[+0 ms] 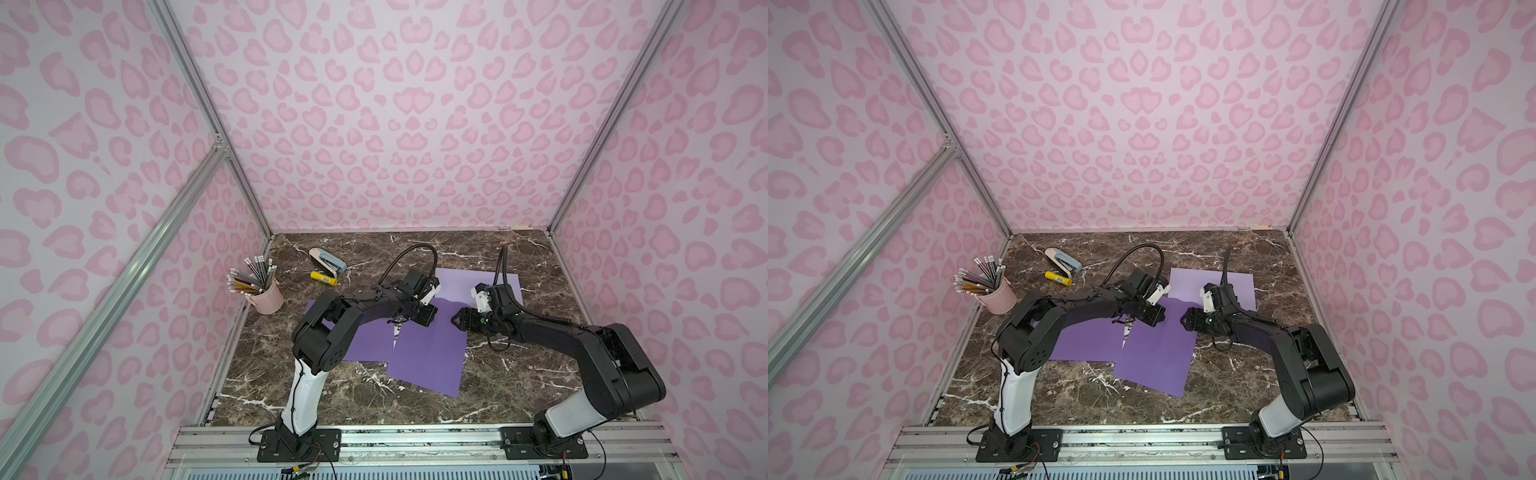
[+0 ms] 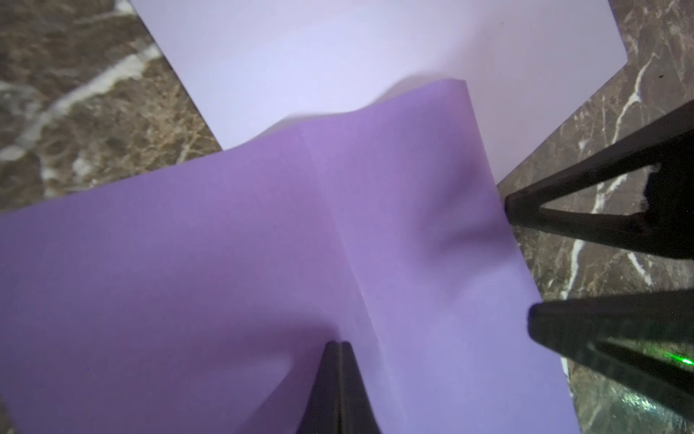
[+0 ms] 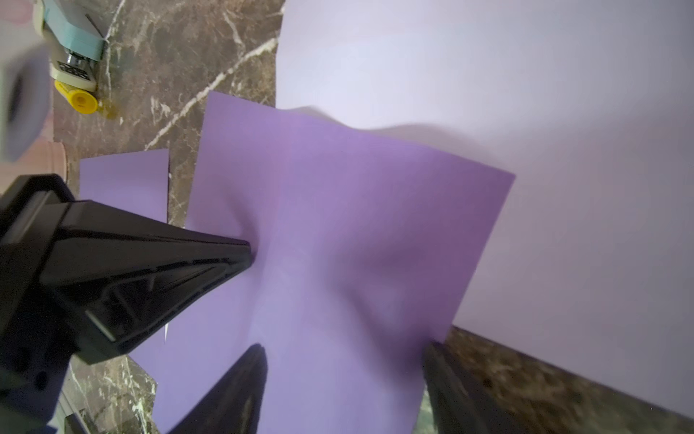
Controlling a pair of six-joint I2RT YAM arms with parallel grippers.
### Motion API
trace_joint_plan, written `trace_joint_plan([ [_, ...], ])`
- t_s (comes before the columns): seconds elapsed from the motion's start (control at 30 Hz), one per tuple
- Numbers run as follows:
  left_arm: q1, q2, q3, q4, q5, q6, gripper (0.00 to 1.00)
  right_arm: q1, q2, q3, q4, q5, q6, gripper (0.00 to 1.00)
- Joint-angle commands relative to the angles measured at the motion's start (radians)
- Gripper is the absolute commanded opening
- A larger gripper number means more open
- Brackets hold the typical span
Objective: Fold the rectangular paper in half along the long edge
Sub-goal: Adjust the paper at the center of the board.
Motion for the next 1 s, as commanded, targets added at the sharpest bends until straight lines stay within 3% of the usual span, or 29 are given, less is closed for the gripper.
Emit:
trace_joint_plan([
  [0.0, -0.002, 0.021, -0.002, -0.018, -0.017, -0.014, 0.04, 0.009, 0.005, -0.015, -0.085, -0.020, 0.043, 0.71],
  [0.4, 0.000, 0.062, 0.009, -0.020, -0.041, -0.065, 0.04, 0.016, -0.138, -0.138, 0.039, -0.196, 0.153, 0.71],
  [0.6, 0.002, 0.033, -0.002, -0.012, -0.100, -0.093, 0.04, 0.022, -0.299, -0.206, -0.090, -0.054, 0.193, 0.70],
  [0.73, 0.003, -0.073, -0.037, 0.042, -0.131, -0.094, 0.04, 0.045, -0.349, -0.153, -0.212, 0.063, 0.149, 0.62],
  [0.9, 0.003, -0.260, -0.087, 0.086, -0.164, -0.094, 0.04, 0.111, -0.278, -0.062, -0.272, 0.137, 0.115, 0.39],
  [0.97, 0.003, -0.331, -0.104, 0.092, -0.157, -0.091, 0.04, 0.160, -0.239, -0.020, -0.278, 0.169, 0.111, 0.37],
])
